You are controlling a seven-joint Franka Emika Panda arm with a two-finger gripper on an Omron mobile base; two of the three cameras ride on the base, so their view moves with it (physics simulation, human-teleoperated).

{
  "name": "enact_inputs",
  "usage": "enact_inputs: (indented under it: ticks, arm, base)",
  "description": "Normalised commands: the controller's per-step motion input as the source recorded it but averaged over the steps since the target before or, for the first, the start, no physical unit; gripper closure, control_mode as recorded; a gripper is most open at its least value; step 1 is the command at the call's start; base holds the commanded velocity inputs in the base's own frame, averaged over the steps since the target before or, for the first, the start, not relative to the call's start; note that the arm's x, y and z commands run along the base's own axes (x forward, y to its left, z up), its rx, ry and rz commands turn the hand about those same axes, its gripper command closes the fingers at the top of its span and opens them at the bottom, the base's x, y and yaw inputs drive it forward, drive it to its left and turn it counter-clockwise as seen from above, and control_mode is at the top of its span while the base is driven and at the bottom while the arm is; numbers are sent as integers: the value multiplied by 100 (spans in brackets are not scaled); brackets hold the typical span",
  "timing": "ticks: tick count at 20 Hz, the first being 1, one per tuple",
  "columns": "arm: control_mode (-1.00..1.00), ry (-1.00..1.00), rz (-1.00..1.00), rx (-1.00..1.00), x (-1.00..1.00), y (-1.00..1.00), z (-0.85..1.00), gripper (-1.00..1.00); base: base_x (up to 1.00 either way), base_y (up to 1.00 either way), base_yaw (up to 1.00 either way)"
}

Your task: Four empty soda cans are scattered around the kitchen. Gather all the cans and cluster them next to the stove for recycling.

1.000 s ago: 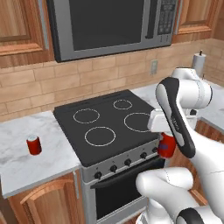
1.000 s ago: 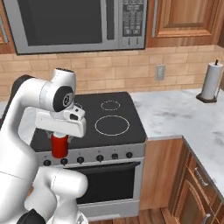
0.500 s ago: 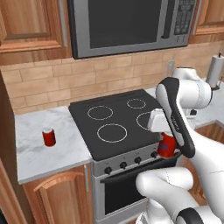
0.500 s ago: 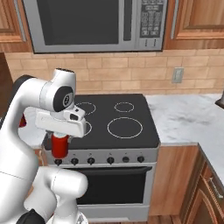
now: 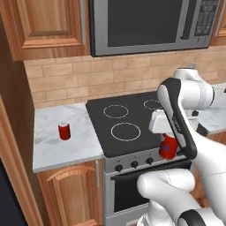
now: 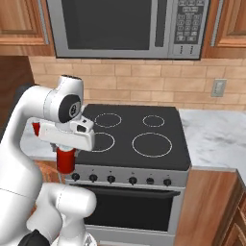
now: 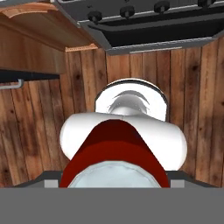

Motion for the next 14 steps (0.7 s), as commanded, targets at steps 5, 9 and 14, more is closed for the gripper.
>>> enact_inputs:
  ticks: [5,9,14]
  arm:
    - [100,0,0,0,0,0,0,100]
    - [100,0,0,0,0,0,0,100]
    - [100,0,0,0,0,0,0,100]
  base:
    - [0,27,25]
    - [6,26,25]
    - [8,25,12]
